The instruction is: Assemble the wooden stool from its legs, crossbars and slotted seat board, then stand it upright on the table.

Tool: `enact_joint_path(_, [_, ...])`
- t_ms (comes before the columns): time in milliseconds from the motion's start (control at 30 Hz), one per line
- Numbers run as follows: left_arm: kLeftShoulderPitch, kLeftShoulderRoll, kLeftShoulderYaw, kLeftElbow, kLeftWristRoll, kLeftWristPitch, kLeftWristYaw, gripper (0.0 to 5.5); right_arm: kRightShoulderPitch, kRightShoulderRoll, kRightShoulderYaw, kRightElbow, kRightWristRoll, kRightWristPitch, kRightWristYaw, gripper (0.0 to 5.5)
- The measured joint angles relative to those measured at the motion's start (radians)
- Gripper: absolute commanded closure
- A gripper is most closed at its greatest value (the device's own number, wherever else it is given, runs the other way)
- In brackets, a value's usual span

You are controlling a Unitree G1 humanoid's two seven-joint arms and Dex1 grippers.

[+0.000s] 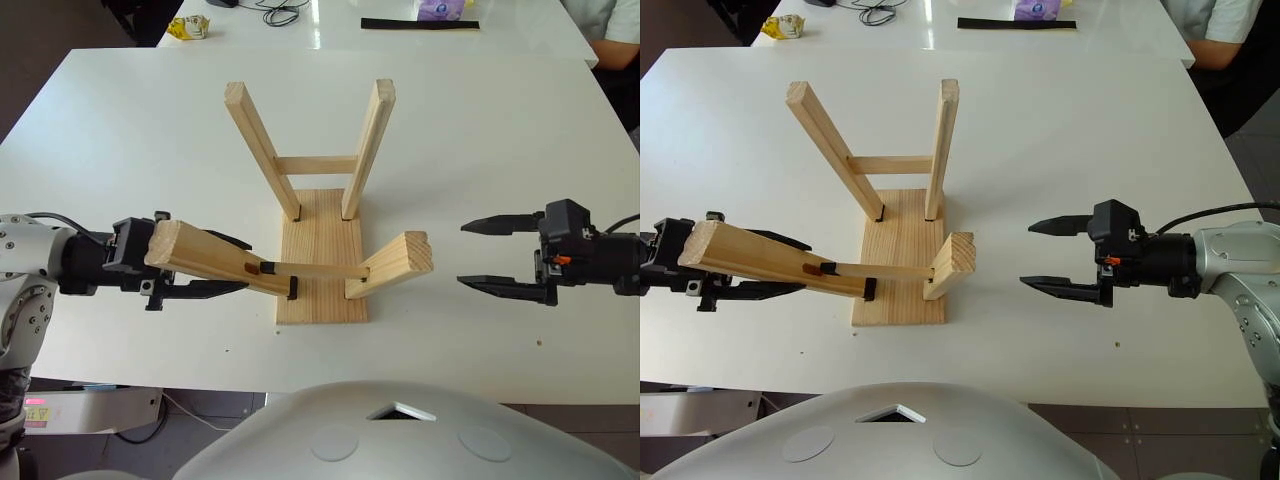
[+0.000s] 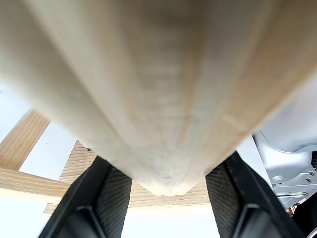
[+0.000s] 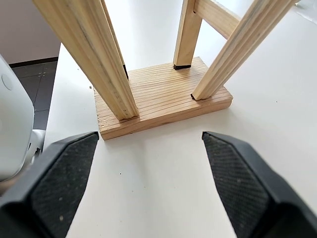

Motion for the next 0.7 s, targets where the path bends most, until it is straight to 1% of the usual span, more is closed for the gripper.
enact_joint_path(467, [-0.004,0.002,-0.006,0.027,-0.001,-0.015,-0.007,3.44,-0.001,-0.001,0.003,0.005,-0.002,-0.019,0.011,1.64])
enact_joint_path(700, [-0.024,0.022,0.016,0.001,-0.03,0.104,0.02,3.44,-0.001,0.0,0.003,0.005,-0.016,-0.029,0.01,1.64])
